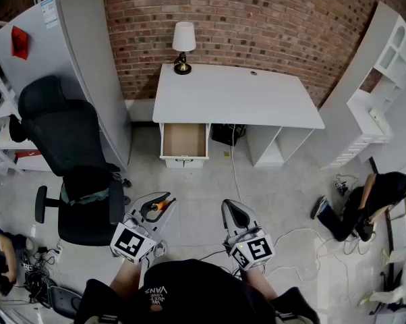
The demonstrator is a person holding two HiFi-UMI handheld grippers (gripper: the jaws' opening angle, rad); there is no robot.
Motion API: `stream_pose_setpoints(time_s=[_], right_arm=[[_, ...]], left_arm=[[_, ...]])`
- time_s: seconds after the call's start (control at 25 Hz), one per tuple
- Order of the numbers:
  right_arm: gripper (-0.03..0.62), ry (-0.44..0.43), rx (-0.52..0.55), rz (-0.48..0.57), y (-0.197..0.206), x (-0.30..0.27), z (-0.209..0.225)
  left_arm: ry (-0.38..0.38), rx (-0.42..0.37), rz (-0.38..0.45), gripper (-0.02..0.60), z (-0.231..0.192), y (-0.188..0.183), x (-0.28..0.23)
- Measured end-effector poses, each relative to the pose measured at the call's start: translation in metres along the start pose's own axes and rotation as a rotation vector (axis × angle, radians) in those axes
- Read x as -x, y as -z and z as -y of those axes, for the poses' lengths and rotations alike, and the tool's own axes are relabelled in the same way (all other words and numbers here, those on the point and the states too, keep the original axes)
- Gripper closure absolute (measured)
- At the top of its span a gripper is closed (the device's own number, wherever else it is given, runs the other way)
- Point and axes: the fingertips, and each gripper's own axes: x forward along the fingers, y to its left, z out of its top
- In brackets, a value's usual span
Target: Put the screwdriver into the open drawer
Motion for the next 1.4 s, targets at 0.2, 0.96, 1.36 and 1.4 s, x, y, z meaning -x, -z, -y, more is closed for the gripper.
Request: stream_pose_setpoints(time_s=[0.2, 0.96, 1.36, 1.4], right_arm=[[0.597, -0.016, 0.0, 0.009, 0.0, 0.007, -0.001], [0.595, -0.044, -0.035, 0.03, 0.005, 0.005, 0.008], [0.595, 0.032, -0.026, 0.024, 0.002, -0.07, 0.036], [0.595, 0.04, -0.025, 0.025, 0.0, -0.079, 0.039]], left_arm=[[-0.013, 0.014, -0.001, 0.511, 0.009, 0.003, 0.003], [-0.03, 0.055, -0.021, 0.511, 0.007, 0.019, -0.01], [0.033, 0.073, -0.008, 0.511, -0.07, 0.031, -0.054], [0.036, 0.074, -0.008, 0.511, -0.08, 0.032, -0.059]])
